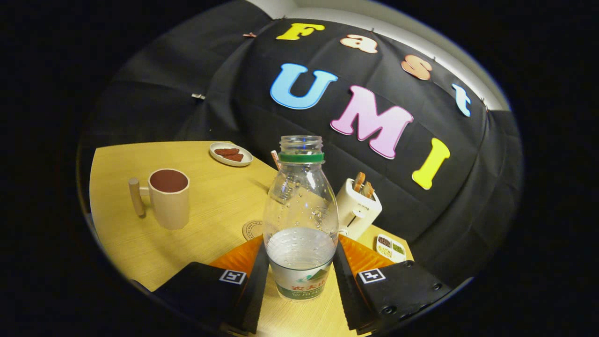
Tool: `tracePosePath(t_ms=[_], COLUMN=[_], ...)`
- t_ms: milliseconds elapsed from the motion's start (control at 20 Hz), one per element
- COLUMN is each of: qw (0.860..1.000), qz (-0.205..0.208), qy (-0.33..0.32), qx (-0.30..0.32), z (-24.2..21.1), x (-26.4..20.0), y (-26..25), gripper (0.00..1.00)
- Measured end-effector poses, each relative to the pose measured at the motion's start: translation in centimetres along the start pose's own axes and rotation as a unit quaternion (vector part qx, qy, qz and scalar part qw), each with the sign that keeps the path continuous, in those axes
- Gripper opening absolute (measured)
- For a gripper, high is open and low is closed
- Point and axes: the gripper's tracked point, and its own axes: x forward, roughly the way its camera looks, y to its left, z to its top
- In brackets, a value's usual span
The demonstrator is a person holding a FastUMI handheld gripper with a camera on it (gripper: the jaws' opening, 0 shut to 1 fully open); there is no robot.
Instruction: Take the bottle from table, then pour the juice into the cup, finally place the bottle on the coaster
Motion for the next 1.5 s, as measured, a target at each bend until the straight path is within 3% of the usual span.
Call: tracePosePath(t_ms=[250,550,1500], qw=[0.995,0.978,0.894], qz=[0.0,-0.009,0.005], qy=[0.016,0.03,0.076], qx=[-0.099,-0.206,-0.442], z=[2.3,3.5,2.3], x=[1.7,3.1,5.1], y=[2.4,5.0,9.2], gripper=[0.72,0.71,0.71])
